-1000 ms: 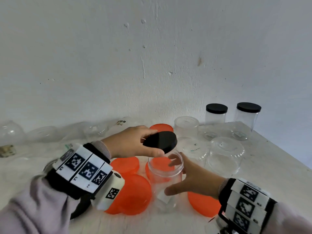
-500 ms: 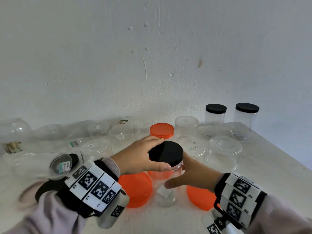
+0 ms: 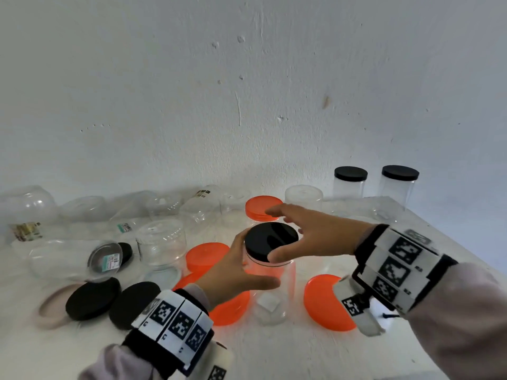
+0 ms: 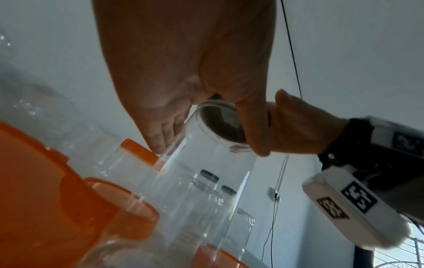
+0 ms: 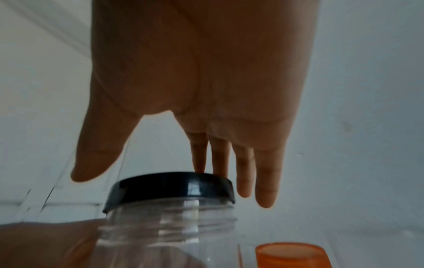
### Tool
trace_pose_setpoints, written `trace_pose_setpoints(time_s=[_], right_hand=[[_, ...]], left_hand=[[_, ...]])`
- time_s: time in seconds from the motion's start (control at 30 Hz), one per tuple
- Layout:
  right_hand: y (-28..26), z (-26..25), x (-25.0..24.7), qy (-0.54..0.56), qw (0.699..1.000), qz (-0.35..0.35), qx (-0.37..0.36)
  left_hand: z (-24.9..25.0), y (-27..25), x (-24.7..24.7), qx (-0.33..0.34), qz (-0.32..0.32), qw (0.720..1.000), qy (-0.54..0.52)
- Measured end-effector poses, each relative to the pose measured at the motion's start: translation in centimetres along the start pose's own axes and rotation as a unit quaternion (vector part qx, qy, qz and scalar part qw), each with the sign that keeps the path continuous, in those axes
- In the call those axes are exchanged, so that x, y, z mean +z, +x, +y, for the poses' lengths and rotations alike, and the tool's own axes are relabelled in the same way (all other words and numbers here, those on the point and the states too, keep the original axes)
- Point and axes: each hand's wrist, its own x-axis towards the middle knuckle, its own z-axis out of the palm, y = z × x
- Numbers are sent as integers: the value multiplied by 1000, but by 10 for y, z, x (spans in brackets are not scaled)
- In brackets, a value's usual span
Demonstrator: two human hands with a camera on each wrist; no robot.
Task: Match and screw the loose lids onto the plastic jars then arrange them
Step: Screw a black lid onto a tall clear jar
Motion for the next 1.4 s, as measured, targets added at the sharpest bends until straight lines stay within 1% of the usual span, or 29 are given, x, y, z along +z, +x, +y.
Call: trace_pose_setpoints(time_s=[0.1, 0.2, 0.43, 0.63, 0.97, 1.23, 1.4], right_hand=[[12, -19, 3, -127, 992, -21, -1], [22, -34, 2, -188, 980, -54, 18], [32, -50, -5, -243, 962, -114, 52], [34, -55, -11, -272, 950, -138, 62], [33, -57, -12, -271, 951, -138, 57], [33, -51, -8, -247, 962, -97, 62], [33, -49, -1, -258, 961, -48, 87]], left_hand=[[-3, -3, 6, -2, 4, 1000, 1], [-6, -6, 10, -1, 6, 1000, 0], [-10, -8, 11, -5, 10, 1000, 18], [-10, -5, 10, -9, 6, 999, 34], [-12, -4, 8, -2, -6, 1000, 16], [-12, -5, 9, 13, -4, 1000, 21], [-12, -4, 9, 11, 2, 999, 39]])
